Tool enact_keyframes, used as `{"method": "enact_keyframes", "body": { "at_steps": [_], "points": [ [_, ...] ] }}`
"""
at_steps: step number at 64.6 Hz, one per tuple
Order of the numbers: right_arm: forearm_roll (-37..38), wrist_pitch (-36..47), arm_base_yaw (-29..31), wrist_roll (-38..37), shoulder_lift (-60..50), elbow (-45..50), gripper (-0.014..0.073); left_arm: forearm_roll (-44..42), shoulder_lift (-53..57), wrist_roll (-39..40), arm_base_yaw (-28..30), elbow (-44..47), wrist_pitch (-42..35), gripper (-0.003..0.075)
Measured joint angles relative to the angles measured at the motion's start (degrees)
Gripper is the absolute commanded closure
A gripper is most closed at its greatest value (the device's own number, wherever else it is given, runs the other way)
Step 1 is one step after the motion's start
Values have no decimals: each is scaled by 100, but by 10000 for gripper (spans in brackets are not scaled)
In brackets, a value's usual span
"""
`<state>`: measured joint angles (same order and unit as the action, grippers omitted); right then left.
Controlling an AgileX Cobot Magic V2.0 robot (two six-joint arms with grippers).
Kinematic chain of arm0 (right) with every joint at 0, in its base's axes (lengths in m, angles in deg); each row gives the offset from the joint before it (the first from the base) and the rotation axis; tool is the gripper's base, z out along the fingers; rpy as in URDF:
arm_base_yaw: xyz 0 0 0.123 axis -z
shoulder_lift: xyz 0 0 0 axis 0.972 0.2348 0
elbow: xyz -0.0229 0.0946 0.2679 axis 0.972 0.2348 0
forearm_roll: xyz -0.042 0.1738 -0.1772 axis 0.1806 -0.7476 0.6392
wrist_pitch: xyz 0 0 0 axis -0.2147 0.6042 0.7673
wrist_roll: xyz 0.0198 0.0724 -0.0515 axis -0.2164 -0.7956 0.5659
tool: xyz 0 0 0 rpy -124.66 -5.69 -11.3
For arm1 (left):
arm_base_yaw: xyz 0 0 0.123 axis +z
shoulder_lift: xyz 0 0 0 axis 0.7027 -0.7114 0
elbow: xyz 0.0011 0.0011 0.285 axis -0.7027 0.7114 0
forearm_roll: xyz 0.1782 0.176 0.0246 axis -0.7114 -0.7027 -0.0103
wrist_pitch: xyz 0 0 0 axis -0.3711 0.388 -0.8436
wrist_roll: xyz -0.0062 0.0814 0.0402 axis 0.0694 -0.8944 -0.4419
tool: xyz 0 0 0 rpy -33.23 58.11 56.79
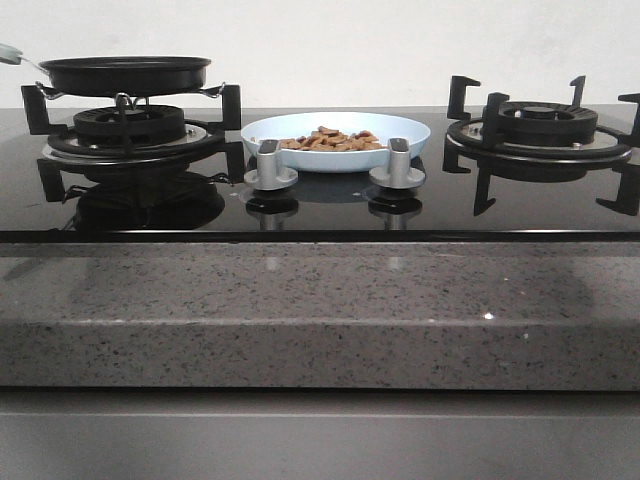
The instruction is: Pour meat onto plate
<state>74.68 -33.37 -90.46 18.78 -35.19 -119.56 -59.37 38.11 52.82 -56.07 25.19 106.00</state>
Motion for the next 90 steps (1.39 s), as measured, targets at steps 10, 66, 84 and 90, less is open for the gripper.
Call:
{"method": "enact_keyframes", "body": {
  "at_steps": [10, 66, 84, 90],
  "points": [
    [0, 0, 0, 0, 0, 0, 662, 0, 0, 0, 0, 0, 0, 741],
    [0, 0, 0, 0, 0, 0, 663, -68, 1142, 11, 251, 1137, -1367, 741],
    [0, 0, 0, 0, 0, 0, 663, 468, 3190, 11, 701, 3622, -3379, 741],
    [0, 0, 0, 0, 0, 0, 663, 626, 3671, 21, 755, 4249, -3770, 741]
  ]
}}
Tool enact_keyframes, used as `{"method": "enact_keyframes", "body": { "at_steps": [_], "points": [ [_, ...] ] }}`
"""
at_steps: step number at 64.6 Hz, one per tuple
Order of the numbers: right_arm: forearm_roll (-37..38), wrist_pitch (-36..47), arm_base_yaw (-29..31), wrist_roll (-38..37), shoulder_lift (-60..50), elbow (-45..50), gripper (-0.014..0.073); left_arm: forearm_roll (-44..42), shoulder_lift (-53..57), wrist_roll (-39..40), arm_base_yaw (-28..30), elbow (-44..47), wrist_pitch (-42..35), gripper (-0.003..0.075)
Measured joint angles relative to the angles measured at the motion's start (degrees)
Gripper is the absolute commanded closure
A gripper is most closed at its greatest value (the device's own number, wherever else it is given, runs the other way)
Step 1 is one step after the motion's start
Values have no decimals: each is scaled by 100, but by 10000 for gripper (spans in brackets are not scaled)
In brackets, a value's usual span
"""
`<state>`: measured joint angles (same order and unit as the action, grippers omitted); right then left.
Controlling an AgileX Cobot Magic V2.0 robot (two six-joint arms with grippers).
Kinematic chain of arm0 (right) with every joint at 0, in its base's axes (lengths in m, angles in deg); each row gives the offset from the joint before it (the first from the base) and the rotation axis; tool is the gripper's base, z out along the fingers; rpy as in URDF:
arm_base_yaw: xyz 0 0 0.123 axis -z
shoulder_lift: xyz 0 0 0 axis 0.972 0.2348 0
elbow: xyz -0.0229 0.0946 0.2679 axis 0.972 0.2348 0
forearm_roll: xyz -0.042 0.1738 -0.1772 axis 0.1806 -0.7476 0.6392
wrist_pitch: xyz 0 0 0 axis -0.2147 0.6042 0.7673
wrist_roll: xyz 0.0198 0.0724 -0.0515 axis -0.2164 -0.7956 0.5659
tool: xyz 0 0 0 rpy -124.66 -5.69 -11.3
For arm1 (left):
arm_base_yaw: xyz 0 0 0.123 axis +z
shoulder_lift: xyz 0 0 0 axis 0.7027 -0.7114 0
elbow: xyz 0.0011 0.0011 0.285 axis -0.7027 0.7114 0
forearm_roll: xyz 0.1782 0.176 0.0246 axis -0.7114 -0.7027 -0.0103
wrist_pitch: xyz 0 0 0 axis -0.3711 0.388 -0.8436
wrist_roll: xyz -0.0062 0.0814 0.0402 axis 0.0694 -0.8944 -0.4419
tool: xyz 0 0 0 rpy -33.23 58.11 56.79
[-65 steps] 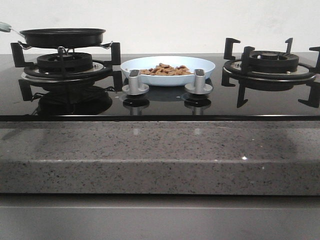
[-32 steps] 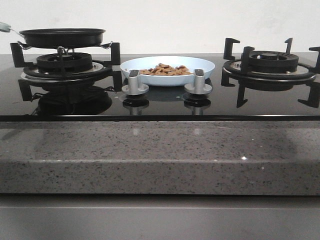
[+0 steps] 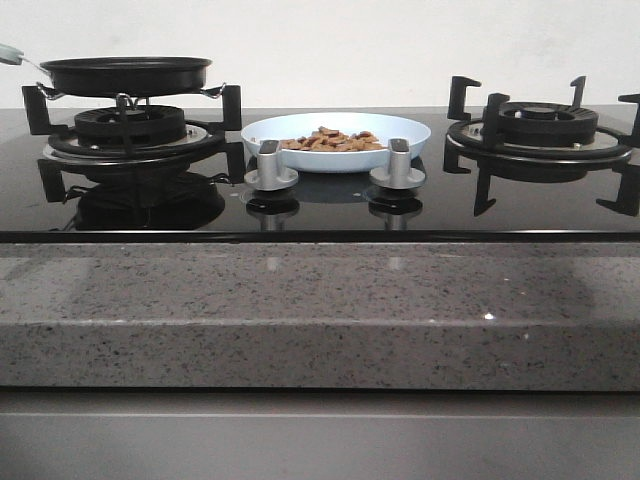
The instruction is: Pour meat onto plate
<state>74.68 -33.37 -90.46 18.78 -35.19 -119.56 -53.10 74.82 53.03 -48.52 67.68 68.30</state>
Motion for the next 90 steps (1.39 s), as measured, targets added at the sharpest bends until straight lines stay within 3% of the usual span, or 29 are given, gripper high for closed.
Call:
{"method": "enact_keyframes", "body": {
  "at_steps": [14, 28, 90],
  "points": [
    [0, 0, 0, 0, 0, 0, 663, 136, 724, 0, -3, 1011, -894, 741],
    [-12, 0, 0, 0, 0, 0, 663, 150, 785, 0, -3, 1059, -1472, 741],
    [-12, 0, 0, 0, 0, 0, 663, 140, 785, 0, 176, 1059, -1581, 741]
  ]
}}
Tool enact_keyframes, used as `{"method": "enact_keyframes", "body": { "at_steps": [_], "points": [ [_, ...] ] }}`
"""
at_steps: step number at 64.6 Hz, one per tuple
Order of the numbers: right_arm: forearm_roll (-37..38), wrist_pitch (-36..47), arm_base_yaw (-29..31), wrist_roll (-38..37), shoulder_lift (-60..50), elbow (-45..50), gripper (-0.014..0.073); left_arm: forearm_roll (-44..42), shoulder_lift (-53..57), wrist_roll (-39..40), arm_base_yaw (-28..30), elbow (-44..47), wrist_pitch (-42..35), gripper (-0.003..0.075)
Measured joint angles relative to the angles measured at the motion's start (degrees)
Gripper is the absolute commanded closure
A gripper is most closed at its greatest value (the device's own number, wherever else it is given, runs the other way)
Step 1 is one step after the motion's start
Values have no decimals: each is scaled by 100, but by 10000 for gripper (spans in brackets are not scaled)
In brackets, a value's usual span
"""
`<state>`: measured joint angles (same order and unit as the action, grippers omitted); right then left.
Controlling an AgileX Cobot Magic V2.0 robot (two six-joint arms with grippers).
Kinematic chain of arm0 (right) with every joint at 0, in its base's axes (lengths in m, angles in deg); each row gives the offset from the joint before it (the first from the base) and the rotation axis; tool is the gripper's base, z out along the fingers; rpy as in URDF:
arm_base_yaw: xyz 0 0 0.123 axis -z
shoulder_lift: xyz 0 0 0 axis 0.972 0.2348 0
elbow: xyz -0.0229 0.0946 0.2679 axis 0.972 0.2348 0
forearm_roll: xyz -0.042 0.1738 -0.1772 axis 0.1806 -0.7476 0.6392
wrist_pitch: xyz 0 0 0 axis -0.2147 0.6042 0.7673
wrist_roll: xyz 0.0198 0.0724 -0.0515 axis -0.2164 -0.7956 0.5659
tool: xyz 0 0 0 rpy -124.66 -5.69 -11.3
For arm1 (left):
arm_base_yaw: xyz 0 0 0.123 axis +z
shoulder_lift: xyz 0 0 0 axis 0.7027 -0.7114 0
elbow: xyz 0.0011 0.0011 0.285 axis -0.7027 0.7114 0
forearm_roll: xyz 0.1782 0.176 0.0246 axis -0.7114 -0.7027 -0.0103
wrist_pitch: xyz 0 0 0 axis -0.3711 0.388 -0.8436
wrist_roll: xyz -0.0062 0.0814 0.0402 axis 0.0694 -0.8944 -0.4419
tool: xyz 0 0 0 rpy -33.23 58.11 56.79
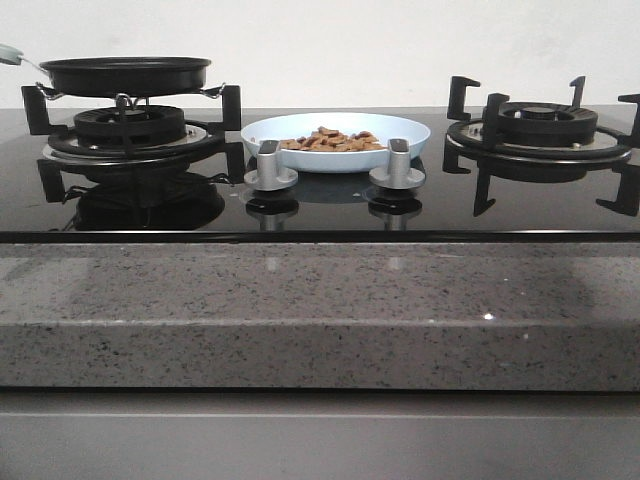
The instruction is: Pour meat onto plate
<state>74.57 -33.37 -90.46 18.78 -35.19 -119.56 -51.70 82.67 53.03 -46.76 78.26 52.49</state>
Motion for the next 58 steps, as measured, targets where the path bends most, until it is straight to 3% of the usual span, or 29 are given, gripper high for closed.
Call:
{"method": "enact_keyframes", "body": {
  "at_steps": [24, 32, 43, 58],
  "points": [
    [0, 0, 0, 0, 0, 0, 663, 0, 0, -10, 0, 0, 0, 741],
    [316, 185, 0, 80, -132, 86, 663, 0, 0, -10, 0, 0, 0, 741],
    [713, 1476, 376, 108, -867, 776, 663, 0, 0, -10, 0, 0, 0, 741],
    [802, 3633, 1100, 108, -1999, 2429, 663, 0, 0, -10, 0, 0, 0, 741]
  ]
}}
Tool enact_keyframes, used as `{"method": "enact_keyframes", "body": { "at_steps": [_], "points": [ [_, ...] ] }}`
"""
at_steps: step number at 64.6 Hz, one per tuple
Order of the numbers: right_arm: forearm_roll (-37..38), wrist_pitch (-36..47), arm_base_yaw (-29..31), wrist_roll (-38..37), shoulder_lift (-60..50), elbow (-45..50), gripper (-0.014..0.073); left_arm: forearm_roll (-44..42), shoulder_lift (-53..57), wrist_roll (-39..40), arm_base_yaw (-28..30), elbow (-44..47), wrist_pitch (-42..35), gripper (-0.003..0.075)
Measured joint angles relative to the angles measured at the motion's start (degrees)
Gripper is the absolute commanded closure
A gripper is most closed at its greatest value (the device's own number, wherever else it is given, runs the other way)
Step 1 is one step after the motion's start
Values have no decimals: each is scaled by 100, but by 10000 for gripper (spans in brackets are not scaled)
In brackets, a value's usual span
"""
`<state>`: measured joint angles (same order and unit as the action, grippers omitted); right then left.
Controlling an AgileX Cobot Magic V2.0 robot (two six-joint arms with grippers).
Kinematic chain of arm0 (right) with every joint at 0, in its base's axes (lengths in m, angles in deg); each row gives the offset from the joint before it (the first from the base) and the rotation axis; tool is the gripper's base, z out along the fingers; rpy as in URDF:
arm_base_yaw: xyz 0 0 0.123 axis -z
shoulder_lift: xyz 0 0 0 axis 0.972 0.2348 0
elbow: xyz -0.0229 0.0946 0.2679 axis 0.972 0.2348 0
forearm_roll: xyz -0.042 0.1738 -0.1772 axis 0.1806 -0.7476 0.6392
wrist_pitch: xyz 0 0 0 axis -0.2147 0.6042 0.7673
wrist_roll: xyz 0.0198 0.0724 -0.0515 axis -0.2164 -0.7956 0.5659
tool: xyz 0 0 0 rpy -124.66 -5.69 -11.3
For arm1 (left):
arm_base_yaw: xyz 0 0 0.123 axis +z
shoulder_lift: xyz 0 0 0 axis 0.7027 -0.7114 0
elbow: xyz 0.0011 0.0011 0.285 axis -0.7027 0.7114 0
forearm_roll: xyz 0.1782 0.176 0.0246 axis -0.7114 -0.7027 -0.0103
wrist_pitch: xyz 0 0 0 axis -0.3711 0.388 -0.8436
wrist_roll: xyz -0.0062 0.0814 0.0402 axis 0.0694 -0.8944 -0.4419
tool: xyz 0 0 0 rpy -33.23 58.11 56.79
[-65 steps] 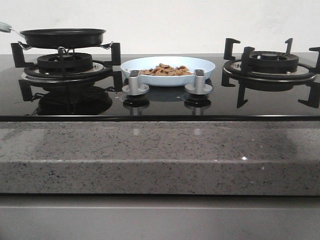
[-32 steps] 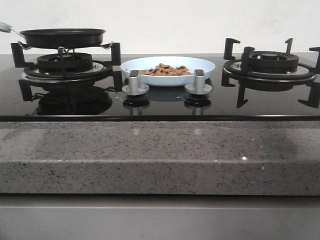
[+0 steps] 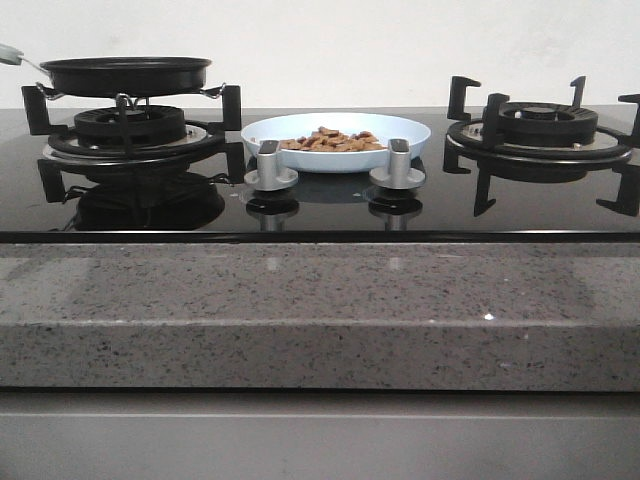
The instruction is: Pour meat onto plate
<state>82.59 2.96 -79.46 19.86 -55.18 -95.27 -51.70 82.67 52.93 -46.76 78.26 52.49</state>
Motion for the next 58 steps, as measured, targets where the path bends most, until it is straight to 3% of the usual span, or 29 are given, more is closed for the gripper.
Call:
{"method": "enact_keyframes", "body": {
  "at_steps": [18, 58],
  "points": [
    [0, 1520, 142, 13, -744, 1312, 663, 0, 0, 0, 0, 0, 0, 741],
    [0, 1912, 304, -4, -764, 1374, 663, 0, 0, 0, 0, 0, 0, 741]
  ]
}}
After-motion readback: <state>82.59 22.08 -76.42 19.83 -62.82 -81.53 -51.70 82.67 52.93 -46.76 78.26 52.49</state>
